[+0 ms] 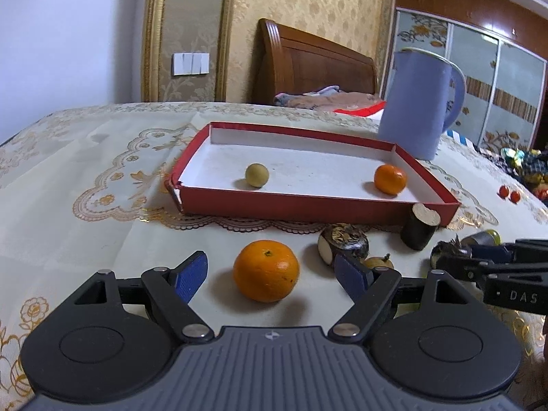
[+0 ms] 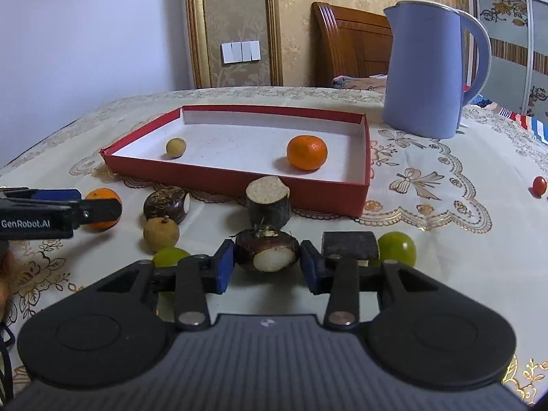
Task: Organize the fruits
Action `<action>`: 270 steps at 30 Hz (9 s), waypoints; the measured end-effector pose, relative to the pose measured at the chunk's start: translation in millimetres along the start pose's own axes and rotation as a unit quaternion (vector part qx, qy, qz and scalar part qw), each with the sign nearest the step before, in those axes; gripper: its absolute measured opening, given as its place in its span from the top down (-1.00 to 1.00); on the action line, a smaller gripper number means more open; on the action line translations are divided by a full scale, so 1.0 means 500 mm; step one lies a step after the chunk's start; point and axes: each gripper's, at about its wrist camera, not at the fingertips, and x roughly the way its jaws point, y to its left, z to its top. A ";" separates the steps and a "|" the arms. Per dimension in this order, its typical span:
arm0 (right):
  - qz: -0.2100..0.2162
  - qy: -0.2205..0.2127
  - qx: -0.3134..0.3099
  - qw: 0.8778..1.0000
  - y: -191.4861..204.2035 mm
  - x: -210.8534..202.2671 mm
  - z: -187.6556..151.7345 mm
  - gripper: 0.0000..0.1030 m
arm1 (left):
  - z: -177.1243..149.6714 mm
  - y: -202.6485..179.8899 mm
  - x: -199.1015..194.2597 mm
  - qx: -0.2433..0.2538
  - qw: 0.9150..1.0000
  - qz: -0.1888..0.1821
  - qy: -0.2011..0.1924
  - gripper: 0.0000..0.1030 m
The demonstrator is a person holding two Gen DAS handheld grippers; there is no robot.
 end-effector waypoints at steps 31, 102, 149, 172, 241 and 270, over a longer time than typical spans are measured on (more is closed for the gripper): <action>-0.002 -0.005 -0.002 1.000 0.003 -0.003 -0.001 0.24 | 0.000 -0.005 0.025 0.005 0.999 0.016 0.038 0.17; -0.003 -0.025 0.009 1.000 0.021 0.010 0.017 0.20 | 0.021 -0.015 0.032 0.024 0.999 0.030 0.011 0.17; -0.081 -0.008 0.025 0.996 -0.075 0.256 0.230 0.20 | 0.186 -0.065 0.247 0.043 0.995 0.087 0.014 0.17; -0.070 0.071 0.036 0.994 -0.089 0.337 0.253 0.20 | 0.198 -0.067 0.308 0.037 0.995 0.090 0.039 0.17; -0.147 -0.057 -0.007 0.987 -0.103 -0.066 -0.024 -0.80 | 0.052 -0.028 0.041 0.004 0.999 0.037 -0.024 -0.37; -0.092 0.024 -0.005 0.995 -0.137 0.024 0.013 0.30 | 0.054 -0.023 0.045 0.000 0.999 0.035 -0.015 -0.37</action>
